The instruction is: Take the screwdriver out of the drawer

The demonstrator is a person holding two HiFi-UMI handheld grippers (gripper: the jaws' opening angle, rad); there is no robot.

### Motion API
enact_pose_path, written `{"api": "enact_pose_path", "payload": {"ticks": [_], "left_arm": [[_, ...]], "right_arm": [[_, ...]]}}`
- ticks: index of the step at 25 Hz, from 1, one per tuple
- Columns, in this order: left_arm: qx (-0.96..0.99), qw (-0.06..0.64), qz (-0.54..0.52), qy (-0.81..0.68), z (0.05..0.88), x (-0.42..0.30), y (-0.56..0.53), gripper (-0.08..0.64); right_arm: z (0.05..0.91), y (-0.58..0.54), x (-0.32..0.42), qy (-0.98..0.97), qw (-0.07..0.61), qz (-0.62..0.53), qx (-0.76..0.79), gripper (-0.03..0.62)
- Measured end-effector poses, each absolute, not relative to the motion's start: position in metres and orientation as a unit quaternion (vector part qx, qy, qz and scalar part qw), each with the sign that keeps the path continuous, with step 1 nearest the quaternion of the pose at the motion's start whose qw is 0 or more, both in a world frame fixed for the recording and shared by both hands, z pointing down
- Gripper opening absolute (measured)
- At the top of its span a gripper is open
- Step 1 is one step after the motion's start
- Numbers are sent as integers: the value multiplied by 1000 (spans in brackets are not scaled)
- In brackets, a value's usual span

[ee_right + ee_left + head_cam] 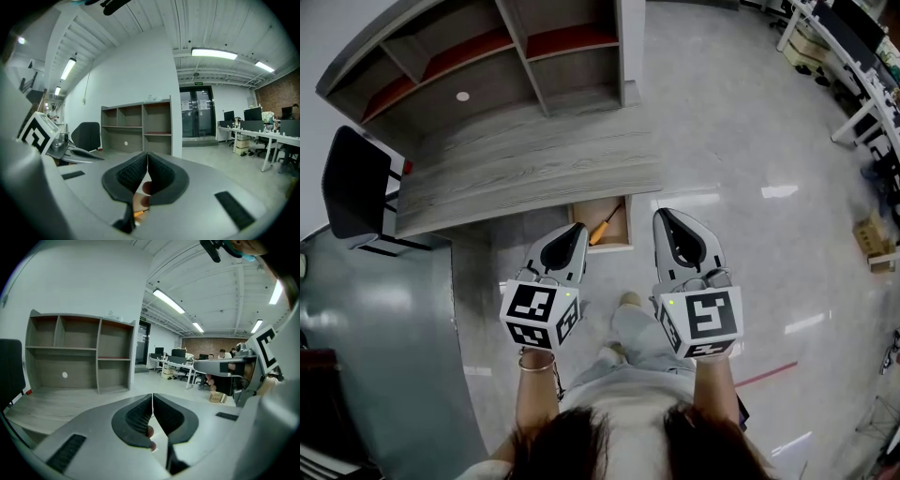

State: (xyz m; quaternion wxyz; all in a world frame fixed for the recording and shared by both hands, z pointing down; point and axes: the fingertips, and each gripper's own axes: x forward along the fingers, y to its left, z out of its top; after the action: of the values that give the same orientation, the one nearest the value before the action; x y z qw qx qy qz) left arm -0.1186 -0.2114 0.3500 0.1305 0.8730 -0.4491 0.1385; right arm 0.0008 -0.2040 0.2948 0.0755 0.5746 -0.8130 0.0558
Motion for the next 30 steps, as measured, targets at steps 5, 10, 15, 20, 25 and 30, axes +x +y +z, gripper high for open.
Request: {"api": "enact_pose_path", "payload": {"ticks": [5, 10, 15, 20, 25, 30], "left_arm": [[870, 145, 152, -447, 372, -112, -232, 18], [865, 159, 170, -444, 398, -108, -252, 20], [860, 171, 189, -442, 423, -105, -268, 20], [853, 183, 214, -440, 451, -107, -280, 20], [848, 197, 238, -431, 481, -107, -286, 20], [843, 211, 254, -424, 510, -107, -295, 20]], "right_arm": [[310, -228, 9, -815, 85, 67, 570, 28], [325, -251, 17, -815, 92, 77, 566, 28], [339, -269, 23, -818, 101, 86, 560, 28], [357, -283, 26, -819, 110, 98, 555, 28], [375, -293, 27, -819, 121, 106, 551, 28], [397, -301, 29, -815, 127, 126, 551, 28]]}}
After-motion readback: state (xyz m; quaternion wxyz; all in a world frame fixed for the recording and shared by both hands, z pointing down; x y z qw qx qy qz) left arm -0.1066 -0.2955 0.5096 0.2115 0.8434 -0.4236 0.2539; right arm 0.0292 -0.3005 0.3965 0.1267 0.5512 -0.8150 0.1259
